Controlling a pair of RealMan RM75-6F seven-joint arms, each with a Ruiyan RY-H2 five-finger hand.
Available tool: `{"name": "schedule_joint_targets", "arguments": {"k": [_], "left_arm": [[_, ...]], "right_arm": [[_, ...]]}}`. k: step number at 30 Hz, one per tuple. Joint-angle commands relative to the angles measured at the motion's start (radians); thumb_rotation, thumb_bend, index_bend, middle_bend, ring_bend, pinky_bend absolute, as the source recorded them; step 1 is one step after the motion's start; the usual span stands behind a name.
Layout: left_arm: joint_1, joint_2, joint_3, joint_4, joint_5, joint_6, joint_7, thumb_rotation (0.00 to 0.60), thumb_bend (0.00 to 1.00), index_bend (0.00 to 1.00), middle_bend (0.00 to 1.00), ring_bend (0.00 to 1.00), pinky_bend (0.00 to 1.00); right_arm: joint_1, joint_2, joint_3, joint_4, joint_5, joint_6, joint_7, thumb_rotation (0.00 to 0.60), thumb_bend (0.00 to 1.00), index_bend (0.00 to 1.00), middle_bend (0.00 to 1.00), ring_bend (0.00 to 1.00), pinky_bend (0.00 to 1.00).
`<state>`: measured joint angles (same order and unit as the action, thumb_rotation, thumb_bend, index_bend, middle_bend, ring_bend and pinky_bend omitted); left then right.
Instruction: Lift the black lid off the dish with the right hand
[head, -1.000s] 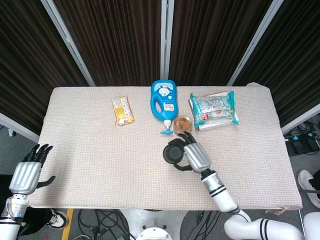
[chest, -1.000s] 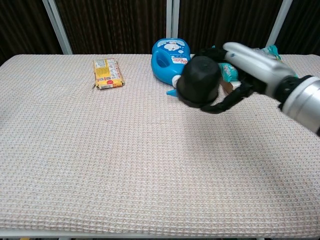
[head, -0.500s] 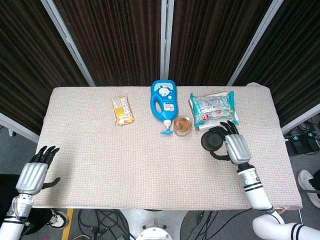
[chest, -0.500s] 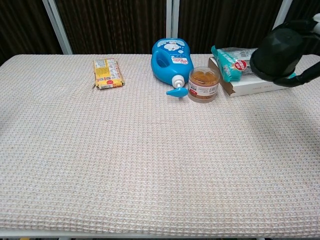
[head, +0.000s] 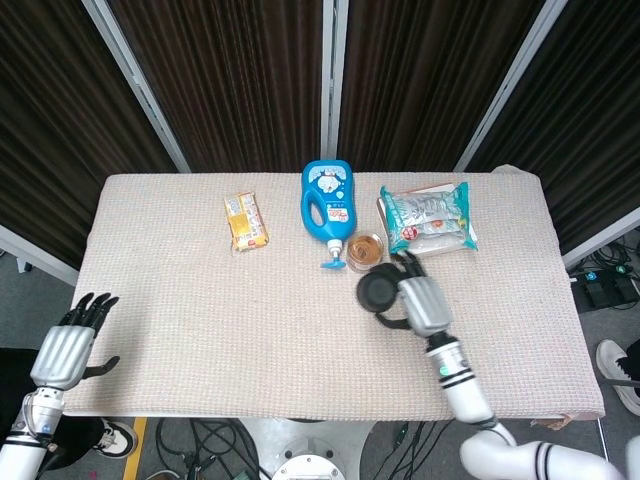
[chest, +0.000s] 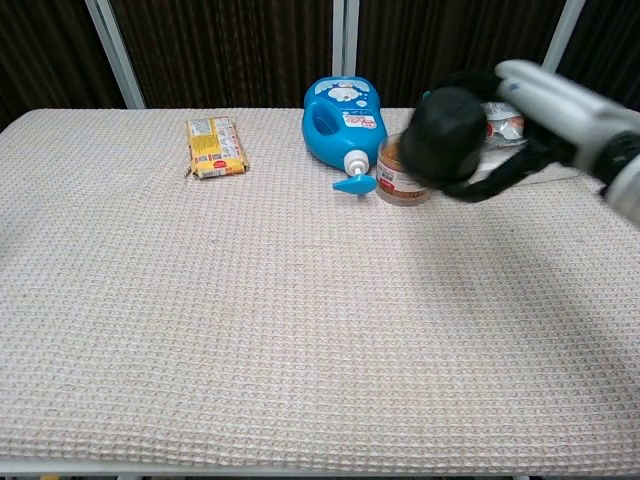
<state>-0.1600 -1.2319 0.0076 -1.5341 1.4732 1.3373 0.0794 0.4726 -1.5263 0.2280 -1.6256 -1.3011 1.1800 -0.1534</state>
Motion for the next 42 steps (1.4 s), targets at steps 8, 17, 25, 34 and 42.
{"name": "schedule_joint_targets", "arguments": {"k": [8,17,25,34,42], "left_arm": [[0.005,0.004,0.000,-0.015,-0.001,0.012,0.015,0.600,0.17,0.09,0.07,0.00,0.21],[0.007,0.004,0.004,-0.008,-0.008,0.001,0.008,0.600,0.17,0.09,0.07,0.00,0.21],[-0.004,-0.008,0.002,0.006,-0.003,-0.010,-0.003,0.600,0.17,0.09,0.07,0.00,0.21],[0.006,-0.002,0.000,-0.011,-0.008,0.009,0.018,0.600,0.17,0.09,0.07,0.00,0.21],[0.006,0.001,0.003,-0.005,-0.003,0.006,0.003,0.600,0.17,0.09,0.07,0.00,0.21]], "right_arm": [[0.026,0.045,-0.055,0.002,-0.031,-0.111,0.032,0.600,0.21,0.49,0.46,0.10,0.00],[0.068,-0.055,-0.031,-0.048,0.042,-0.090,-0.088,0.600,0.21,0.49,0.46,0.10,0.00],[-0.130,0.200,-0.074,0.043,0.074,0.037,0.142,0.600,0.21,0.49,0.46,0.10,0.00],[0.055,-0.038,-0.096,-0.032,-0.077,-0.123,-0.021,0.600,0.21,0.49,0.46,0.10,0.00],[-0.033,0.019,-0.099,0.023,-0.017,0.008,-0.063,0.600,0.21,0.49,0.46,0.11,0.00]]}}
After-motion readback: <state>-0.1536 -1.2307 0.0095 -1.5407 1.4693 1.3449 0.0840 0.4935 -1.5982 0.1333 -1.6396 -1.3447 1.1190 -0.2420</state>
